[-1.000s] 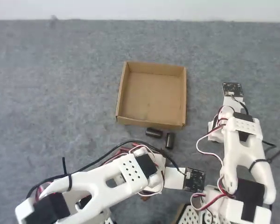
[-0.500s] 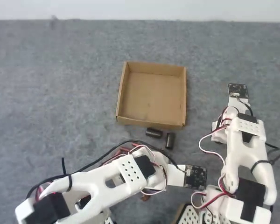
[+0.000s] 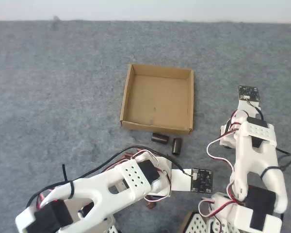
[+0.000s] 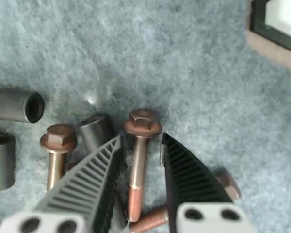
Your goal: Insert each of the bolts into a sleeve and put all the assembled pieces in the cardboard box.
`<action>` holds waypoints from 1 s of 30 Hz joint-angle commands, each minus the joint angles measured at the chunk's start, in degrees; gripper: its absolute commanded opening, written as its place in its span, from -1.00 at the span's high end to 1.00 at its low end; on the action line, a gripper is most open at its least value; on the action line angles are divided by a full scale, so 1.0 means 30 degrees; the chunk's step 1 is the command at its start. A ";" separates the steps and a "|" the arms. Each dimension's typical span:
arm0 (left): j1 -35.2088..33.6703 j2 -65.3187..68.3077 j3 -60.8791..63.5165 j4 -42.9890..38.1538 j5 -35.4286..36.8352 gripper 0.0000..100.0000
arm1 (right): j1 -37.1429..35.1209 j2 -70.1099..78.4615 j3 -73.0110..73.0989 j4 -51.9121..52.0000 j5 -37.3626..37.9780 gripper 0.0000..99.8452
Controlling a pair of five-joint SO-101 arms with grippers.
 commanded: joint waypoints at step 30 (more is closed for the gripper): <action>0.0938 0.5538 -0.4733 0.3165 -0.0088 0.98 | 0.0073 -0.0308 -0.1055 0.0073 -0.0322 0.99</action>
